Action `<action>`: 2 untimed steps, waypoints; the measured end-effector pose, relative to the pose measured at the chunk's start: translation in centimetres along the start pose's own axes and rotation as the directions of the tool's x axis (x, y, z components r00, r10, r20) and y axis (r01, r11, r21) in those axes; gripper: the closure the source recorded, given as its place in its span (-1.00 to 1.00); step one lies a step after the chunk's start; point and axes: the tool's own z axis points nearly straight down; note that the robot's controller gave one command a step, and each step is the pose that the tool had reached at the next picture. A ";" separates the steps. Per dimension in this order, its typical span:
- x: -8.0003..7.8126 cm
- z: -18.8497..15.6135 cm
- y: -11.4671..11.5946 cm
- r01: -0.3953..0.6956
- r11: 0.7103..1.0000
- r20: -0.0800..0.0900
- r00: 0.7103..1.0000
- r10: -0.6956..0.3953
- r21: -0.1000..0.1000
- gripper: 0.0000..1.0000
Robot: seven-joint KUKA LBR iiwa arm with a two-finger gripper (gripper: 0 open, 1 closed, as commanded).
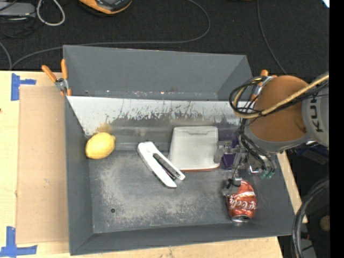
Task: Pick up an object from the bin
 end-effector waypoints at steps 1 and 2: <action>-0.2 -0.4 0.0 0.004 1.000 0.008 1.000 -0.004 0.001 -1.00; 2.7 6.9 -6.6 0.330 0.944 0.023 0.944 -0.330 0.007 -1.00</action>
Offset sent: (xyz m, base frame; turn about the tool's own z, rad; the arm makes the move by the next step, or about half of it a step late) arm -0.0357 -0.0670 -0.0779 -0.3399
